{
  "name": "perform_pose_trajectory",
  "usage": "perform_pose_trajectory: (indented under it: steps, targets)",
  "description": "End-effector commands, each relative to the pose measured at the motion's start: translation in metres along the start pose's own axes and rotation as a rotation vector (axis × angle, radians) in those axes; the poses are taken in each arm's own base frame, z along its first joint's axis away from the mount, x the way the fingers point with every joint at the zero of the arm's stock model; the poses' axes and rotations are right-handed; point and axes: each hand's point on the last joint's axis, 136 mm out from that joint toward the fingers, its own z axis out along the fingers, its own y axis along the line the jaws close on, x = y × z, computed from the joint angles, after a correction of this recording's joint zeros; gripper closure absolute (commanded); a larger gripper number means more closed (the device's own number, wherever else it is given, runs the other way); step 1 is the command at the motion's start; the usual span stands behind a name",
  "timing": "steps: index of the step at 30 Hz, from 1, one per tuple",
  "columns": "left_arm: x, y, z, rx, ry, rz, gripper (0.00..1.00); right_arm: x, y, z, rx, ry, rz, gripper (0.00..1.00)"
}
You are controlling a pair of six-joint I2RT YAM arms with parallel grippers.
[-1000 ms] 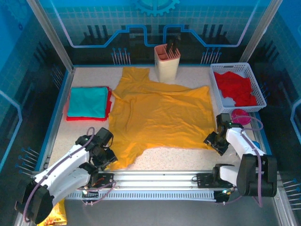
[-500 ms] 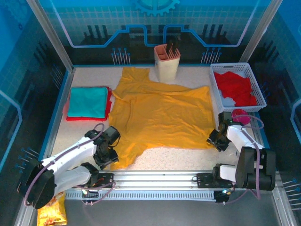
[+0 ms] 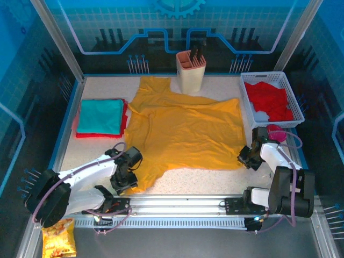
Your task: Fold and stack the t-shirts
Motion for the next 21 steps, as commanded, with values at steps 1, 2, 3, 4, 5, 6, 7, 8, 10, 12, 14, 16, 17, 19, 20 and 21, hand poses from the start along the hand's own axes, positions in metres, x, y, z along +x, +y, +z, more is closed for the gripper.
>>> perform_pose_trajectory:
  steps: [1, 2, 3, 4, 5, 6, 7, 8, 10, 12, 14, 16, 17, 19, 20, 21]
  targets:
    - [-0.006, -0.003, 0.010, 0.015, -0.033, -0.023, 0.59, 0.011, -0.011, 0.010, 0.015, 0.043, 0.023, 0.89]
    - [-0.006, -0.004, 0.011, 0.022, -0.037, -0.024, 0.60, 0.010, -0.011, 0.010, 0.017, 0.042, 0.023, 0.90]
    - [-0.007, -0.005, 0.012, 0.033, -0.041, -0.027, 0.61, 0.011, -0.012, 0.011, 0.018, 0.044, 0.024, 0.91]
    - [-0.007, -0.006, 0.013, 0.043, -0.043, -0.030, 0.63, 0.011, -0.011, 0.011, 0.016, 0.043, 0.024, 0.92]
    - [-0.008, -0.006, 0.013, 0.046, -0.049, -0.032, 0.64, 0.011, -0.011, 0.011, 0.013, 0.043, 0.026, 0.93]
    - [-0.009, -0.006, 0.012, 0.047, -0.058, -0.031, 0.68, 0.011, -0.011, 0.011, 0.013, 0.043, 0.026, 0.96]
    - [-0.011, -0.007, 0.011, 0.050, -0.070, -0.029, 0.73, 0.010, -0.010, 0.010, 0.008, 0.041, 0.024, 0.99]
    - [-0.013, -0.008, 0.008, 0.055, -0.082, -0.027, 0.77, 0.009, -0.010, 0.009, 0.005, 0.039, 0.023, 1.00]
    - [-0.016, -0.011, 0.002, 0.068, -0.105, -0.022, 0.89, 0.009, -0.008, 0.008, -0.006, 0.035, 0.023, 1.00]
    - [-0.018, -0.013, -0.003, 0.078, -0.122, -0.013, 0.98, 0.008, -0.006, 0.006, -0.020, 0.031, 0.019, 1.00]
    - [-0.020, -0.015, -0.008, 0.085, -0.136, -0.003, 1.00, 0.008, -0.003, 0.004, -0.033, 0.027, 0.017, 1.00]
    - [-0.022, -0.022, -0.018, 0.110, -0.154, 0.028, 1.00, 0.007, -0.002, -0.002, -0.038, 0.022, 0.020, 1.00]
    - [-0.024, -0.023, -0.024, 0.112, -0.166, 0.041, 1.00, 0.006, 0.001, -0.005, -0.051, 0.013, 0.013, 1.00]
    - [-0.029, -0.027, -0.040, 0.121, -0.208, 0.066, 1.00, 0.002, 0.007, -0.014, -0.080, -0.013, -0.006, 1.00]
    - [-0.031, -0.027, -0.046, 0.126, -0.227, 0.072, 1.00, 0.000, 0.009, -0.019, -0.090, -0.026, -0.015, 1.00]
    - [-0.034, -0.031, -0.054, 0.146, -0.250, 0.082, 1.00, -0.002, 0.013, -0.025, -0.108, -0.043, -0.026, 1.00]
